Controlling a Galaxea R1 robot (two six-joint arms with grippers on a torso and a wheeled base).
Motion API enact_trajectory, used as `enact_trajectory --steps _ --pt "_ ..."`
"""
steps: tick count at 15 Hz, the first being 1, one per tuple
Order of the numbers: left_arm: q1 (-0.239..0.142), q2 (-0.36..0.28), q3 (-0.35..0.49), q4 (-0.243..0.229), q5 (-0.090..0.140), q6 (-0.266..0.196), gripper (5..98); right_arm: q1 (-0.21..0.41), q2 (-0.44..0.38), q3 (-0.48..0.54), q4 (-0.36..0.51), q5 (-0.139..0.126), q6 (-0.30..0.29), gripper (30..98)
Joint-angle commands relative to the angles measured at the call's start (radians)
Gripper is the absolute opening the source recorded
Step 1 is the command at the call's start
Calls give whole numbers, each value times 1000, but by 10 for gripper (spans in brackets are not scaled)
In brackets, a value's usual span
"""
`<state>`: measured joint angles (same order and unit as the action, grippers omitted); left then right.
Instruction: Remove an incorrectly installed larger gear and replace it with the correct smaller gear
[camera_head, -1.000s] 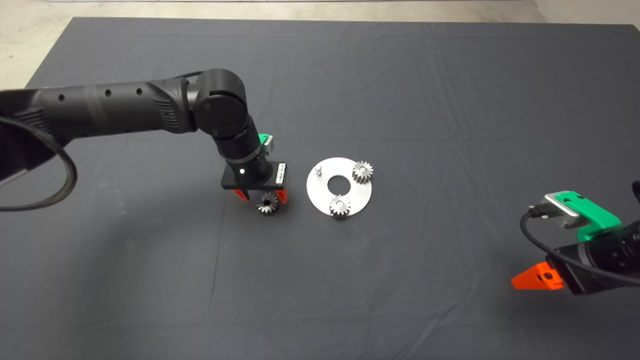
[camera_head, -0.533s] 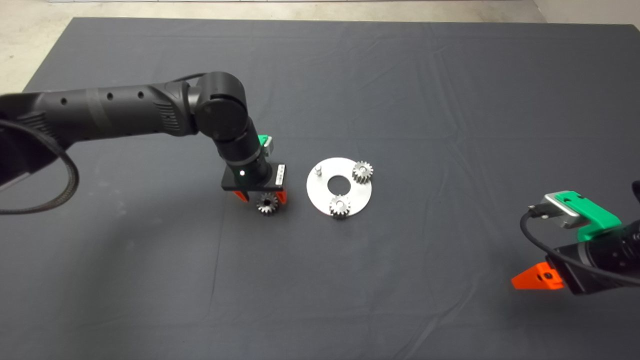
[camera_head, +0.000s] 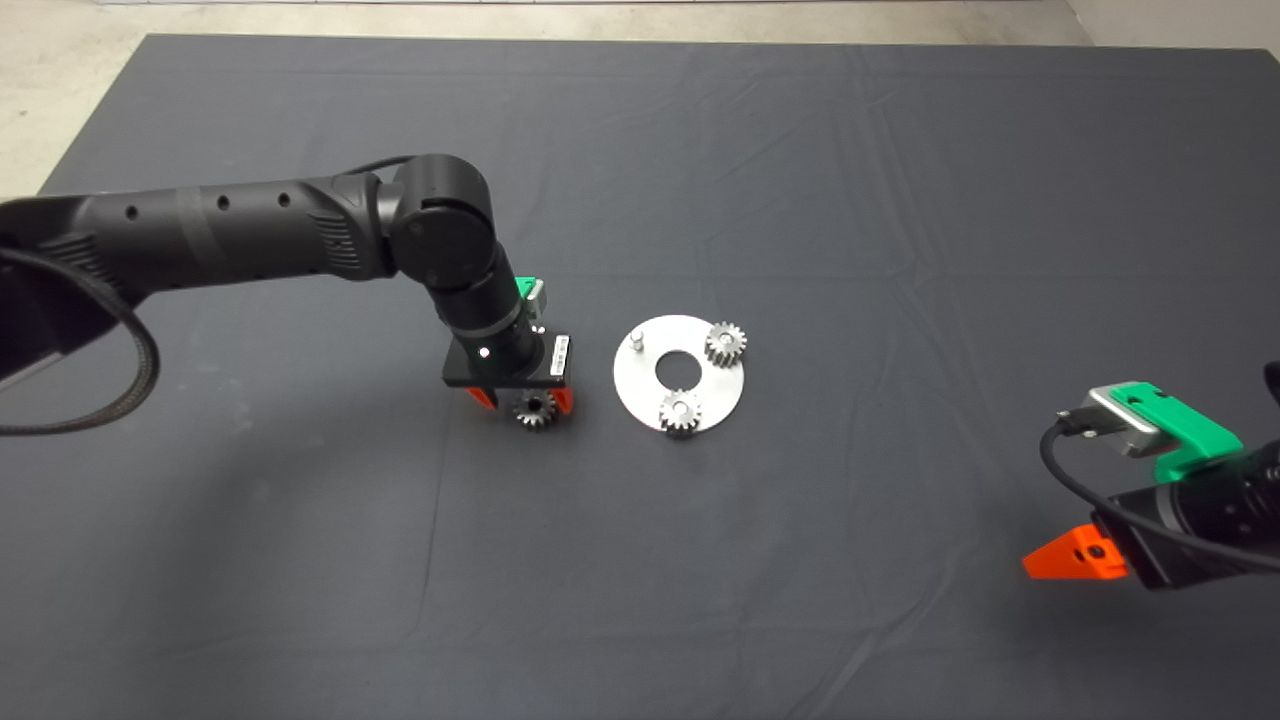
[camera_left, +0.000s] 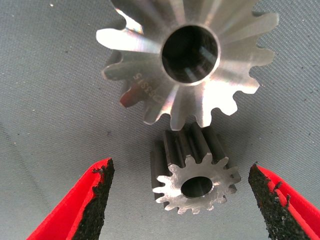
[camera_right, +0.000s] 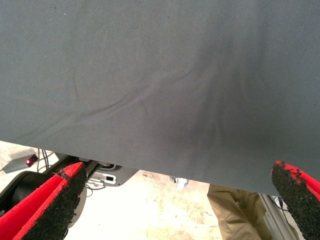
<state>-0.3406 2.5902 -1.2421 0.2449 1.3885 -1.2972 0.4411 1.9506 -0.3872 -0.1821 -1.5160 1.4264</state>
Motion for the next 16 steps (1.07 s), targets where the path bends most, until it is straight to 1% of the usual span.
enact_trajectory --steps 1,4,6,7,9,10,11,16 --pt "-16 -1 -3 10 6 1 681 18 -5 -1 27 4 0 978" --pt "-16 0 -6 10 4 1 681 18 -5 -1 27 4 0 978" --pt "-16 0 -6 11 -18 3 666 18 -5 -1 27 4 -1 978" --pt "-16 0 -6 11 -23 6 651 18 -5 -1 27 4 -1 978" --pt "-15 0 -6 11 -23 6 649 19 -5 -1 27 4 0 978" --pt "-15 0 -6 11 -23 5 608 19 -5 -1 27 4 0 978" --pt "-15 0 -6 11 -23 6 596 18 -5 -1 27 4 0 978" --pt "-16 -1 -5 10 -22 6 596 19 -5 -1 27 4 -1 978"
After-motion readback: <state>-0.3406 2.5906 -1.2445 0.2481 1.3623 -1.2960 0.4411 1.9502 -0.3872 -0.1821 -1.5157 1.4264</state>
